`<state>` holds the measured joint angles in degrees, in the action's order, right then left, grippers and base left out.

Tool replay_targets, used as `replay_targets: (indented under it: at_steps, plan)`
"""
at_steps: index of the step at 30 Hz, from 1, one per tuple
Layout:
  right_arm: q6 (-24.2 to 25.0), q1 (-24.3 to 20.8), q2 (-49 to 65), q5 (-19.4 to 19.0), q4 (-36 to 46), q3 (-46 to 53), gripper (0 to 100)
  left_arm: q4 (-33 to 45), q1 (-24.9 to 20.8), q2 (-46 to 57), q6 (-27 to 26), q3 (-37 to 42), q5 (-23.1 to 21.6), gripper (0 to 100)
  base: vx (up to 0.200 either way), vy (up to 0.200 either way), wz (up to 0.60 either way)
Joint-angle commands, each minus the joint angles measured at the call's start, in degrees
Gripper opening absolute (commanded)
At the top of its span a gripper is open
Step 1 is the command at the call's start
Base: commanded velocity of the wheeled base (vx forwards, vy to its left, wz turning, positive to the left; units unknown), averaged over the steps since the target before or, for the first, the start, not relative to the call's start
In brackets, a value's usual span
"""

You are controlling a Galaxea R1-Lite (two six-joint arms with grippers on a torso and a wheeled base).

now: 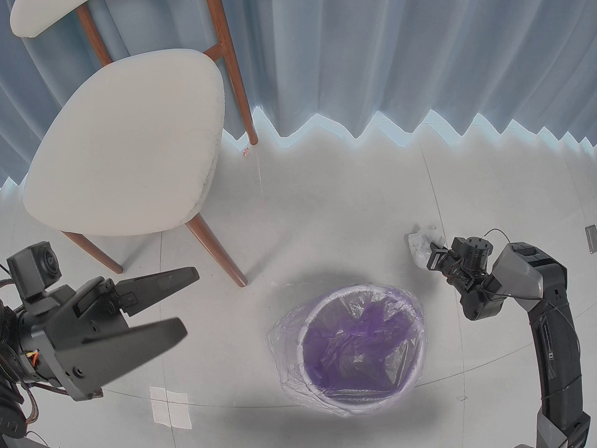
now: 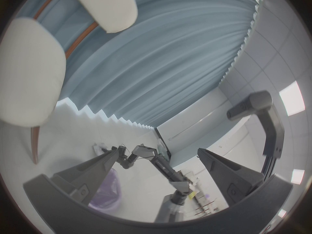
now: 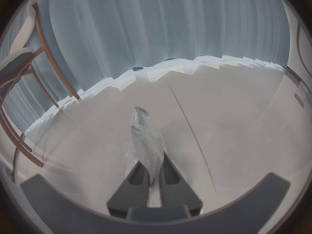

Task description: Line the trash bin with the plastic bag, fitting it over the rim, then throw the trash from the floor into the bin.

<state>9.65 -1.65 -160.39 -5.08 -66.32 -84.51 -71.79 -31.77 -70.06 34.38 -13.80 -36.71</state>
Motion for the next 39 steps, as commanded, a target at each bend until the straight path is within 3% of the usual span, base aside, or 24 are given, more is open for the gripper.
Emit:
replay_targets:
  at_steps: [1,30,39]
  plan:
    - [0.36,-0.02,4.91,-0.01,-0.3,6.28,0,-0.1,0.57,0.89,5.44,-1.49,0.06,100,0.0,0.0,0.0]
    - [0.36,-0.2,22.93,-0.19,-23.51,44.95,0,-0.1,0.48,1.33,5.09,-0.97,-0.03,100,0.0,0.0,0.0]
    - [0.36,-0.2,27.76,-0.19,-23.68,51.11,0,-0.02,0.04,2.21,5.09,-0.53,-0.21,100,0.0,0.0,0.0]
